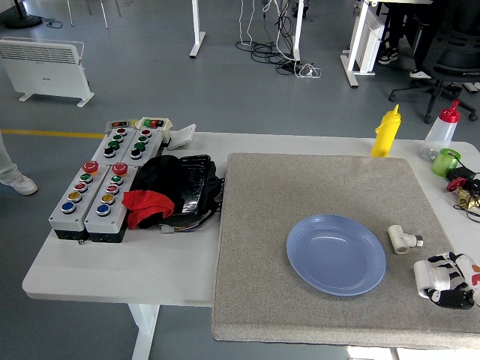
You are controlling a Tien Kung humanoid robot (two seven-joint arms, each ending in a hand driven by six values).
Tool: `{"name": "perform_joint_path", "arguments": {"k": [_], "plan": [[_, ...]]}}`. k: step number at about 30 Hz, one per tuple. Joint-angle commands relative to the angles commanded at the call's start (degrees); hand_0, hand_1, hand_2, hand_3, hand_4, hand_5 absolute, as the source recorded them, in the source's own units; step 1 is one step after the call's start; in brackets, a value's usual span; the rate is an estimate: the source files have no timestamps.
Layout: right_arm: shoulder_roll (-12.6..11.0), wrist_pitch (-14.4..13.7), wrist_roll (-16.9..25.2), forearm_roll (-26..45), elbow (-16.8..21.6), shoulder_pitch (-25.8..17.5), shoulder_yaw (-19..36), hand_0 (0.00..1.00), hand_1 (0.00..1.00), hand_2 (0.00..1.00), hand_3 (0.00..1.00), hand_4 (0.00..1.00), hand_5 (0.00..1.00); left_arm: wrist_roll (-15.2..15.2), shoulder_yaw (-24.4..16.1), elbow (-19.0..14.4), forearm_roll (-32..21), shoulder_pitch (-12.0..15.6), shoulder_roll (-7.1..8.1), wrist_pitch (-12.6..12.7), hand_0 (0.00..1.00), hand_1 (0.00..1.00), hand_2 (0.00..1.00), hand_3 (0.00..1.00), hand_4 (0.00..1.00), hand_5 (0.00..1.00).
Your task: Pick pipe place plate twice
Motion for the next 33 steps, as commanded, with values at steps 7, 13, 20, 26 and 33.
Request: {"name": "perform_joint_path", "arguments": {"k": [7, 13, 20, 26, 33], "plan": [[-0.6, 0.0, 0.0, 0.2, 2.6, 0.1, -0.2, 0.391, 0.519, 0.608, 0.706, 0.701, 0.241, 0.3, -0.3, -0.1, 0.5, 0.4, -0.03, 0.1, 0.622, 0.621, 0.611, 0.683, 0.472, 0.998], [-1.0, 0.1, 0.0, 0.8, 6.0, 3.1, -2.3, 0.399, 0.523, 0.612, 0.703, 0.687, 0.226, 0.5, -0.4, -0.1, 0.8, 0.8, -0.06, 0.2, 0.622, 0.621, 0.611, 0.684, 0.472, 0.998], [-1.6, 1.1, 0.1, 2.4, 4.4, 10.9, -8.7, 0.402, 0.525, 0.615, 0.703, 0.669, 0.21, 0.2, 0.2, -0.1, 0.0, 0.9, 0.01, 0.1, 0.622, 0.621, 0.611, 0.685, 0.472, 0.998], [-1.2, 0.8, 2.4, 2.1, -1.0, 17.9, -15.3, 0.43, 0.54, 0.62, 0.705, 0.659, 0.192, -0.6, 1.5, 0.0, -2.3, 0.4, 0.1, 0.2, 0.622, 0.62, 0.61, 0.684, 0.471, 0.998], [-1.3, 2.1, 2.5, 1.4, -5.8, 23.1, -22.2, 0.515, 0.595, 0.638, 0.715, 0.658, 0.19, -0.8, 1.8, 0.0, -2.7, -0.2, 0.09, 0.4, 0.622, 0.621, 0.611, 0.684, 0.47, 0.998]]}}
